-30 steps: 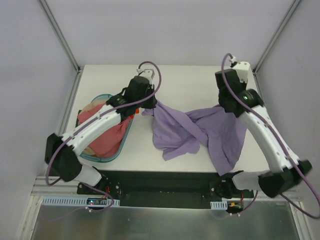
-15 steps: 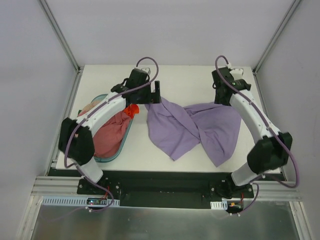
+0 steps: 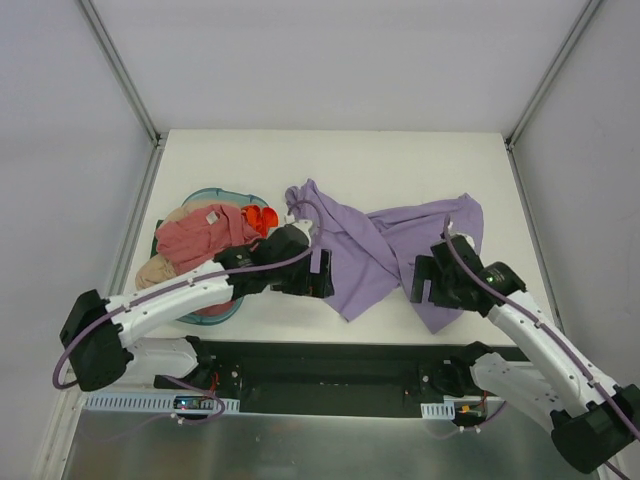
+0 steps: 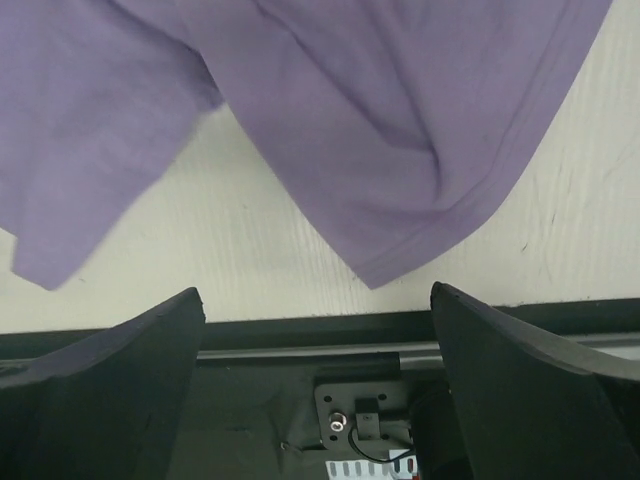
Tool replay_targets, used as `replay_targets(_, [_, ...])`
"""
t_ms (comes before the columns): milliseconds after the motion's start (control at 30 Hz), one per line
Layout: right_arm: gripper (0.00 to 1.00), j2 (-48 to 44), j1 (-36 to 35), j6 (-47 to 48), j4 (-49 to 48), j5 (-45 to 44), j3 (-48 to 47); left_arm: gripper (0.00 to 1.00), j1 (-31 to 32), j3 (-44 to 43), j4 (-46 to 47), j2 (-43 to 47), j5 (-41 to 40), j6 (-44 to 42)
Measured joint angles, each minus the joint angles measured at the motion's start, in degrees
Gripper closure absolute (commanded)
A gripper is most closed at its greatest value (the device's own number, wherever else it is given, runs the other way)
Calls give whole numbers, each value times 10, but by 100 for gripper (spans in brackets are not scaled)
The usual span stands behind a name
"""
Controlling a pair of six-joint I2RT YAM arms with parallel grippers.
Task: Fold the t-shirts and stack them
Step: Flatten out the tshirt
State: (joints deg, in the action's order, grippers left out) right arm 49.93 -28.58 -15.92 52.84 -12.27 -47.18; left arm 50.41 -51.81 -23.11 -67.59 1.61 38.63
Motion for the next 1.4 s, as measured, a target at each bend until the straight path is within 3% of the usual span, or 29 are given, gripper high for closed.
replay_targets(233, [5,0,-40,-50,-11,8,110,1,66,13,27,-108,-18,33])
replay_targets(467, [12,105,-41,-69,-90,-12,150,7,81,14,83,-195,-22,57])
replay_targets(600, [31,167,-42,-82,-117,-28,148,19,81,-13,90,-262,-21,68])
replay_targets(667, [52,180,-42,-87,-139,-28,144,23,81,-43,103,-288,-16,73])
replay_targets(767, [69,199,-43,-86,-157,-22,134,37,81,-76,122,-326,-3,81])
replay_targets(833, [78,212,-43,-82,-160,-20,125,54,81,-85,135,-339,0,88])
replay_targets(933, [89,211,-43,-72,-140,-21,109,93,80,-85,138,-345,2,89])
replay_targets(967, [96,208,-43,-71,-132,-20,100,100,80,-83,135,-346,3,86])
replay_targets(1000, [100,202,-43,-70,-123,-18,87,100,81,-79,132,-347,3,85])
replay_targets(1100, [99,160,-43,-68,-105,-14,38,100,80,-66,136,-340,5,84])
replay_targets(1267, [81,71,-43,-59,-71,-18,-34,100,81,-18,125,-290,-6,83])
replay_targets(1400, [73,21,-43,-55,-45,-30,-14,100,81,41,91,-172,-49,88])
